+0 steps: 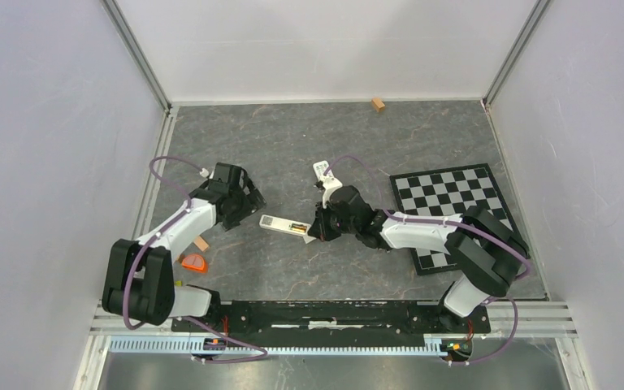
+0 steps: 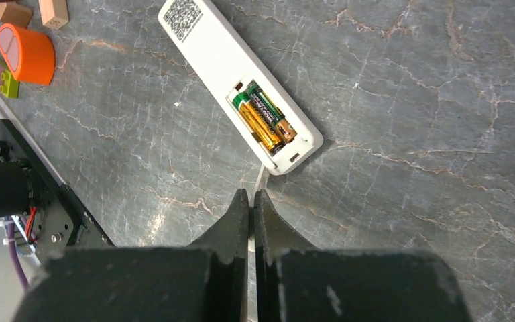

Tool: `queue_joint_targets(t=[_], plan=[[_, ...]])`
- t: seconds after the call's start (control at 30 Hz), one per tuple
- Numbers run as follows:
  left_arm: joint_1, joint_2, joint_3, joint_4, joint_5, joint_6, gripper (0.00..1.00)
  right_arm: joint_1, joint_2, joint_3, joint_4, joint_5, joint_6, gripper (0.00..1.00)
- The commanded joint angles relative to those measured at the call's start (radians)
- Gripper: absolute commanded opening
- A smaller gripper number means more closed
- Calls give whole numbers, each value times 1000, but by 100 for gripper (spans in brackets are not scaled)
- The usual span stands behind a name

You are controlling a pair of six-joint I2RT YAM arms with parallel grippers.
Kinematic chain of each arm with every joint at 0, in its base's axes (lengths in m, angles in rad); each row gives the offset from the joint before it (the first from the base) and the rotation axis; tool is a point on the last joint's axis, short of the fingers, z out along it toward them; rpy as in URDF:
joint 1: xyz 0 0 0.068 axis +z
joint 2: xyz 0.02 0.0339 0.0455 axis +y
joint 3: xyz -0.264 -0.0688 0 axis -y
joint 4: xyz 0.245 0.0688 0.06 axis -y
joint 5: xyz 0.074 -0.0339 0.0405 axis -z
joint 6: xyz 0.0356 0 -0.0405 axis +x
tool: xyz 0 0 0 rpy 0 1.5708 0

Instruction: Load the batteries into the remote control

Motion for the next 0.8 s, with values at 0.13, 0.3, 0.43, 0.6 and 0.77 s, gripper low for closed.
queue_joint_targets(t=[0.13, 0.3, 0.43, 0.6, 0.77], plan=[[7, -99, -59, 56, -22, -35, 100, -25, 2, 4, 31, -19, 16, 0], [7, -141, -106, 103, 12, -28, 100, -51, -25, -30, 199, -285, 103, 0], [7, -136, -133, 147, 65, -22, 98, -73, -12, -25, 259, -297, 253, 0], [8, -125, -158, 202, 131, -26, 89, -107, 63, -47, 380, -267, 468, 0], [8, -129, -168, 213, 164, -20, 85, -110, 119, -73, 441, -204, 571, 0]])
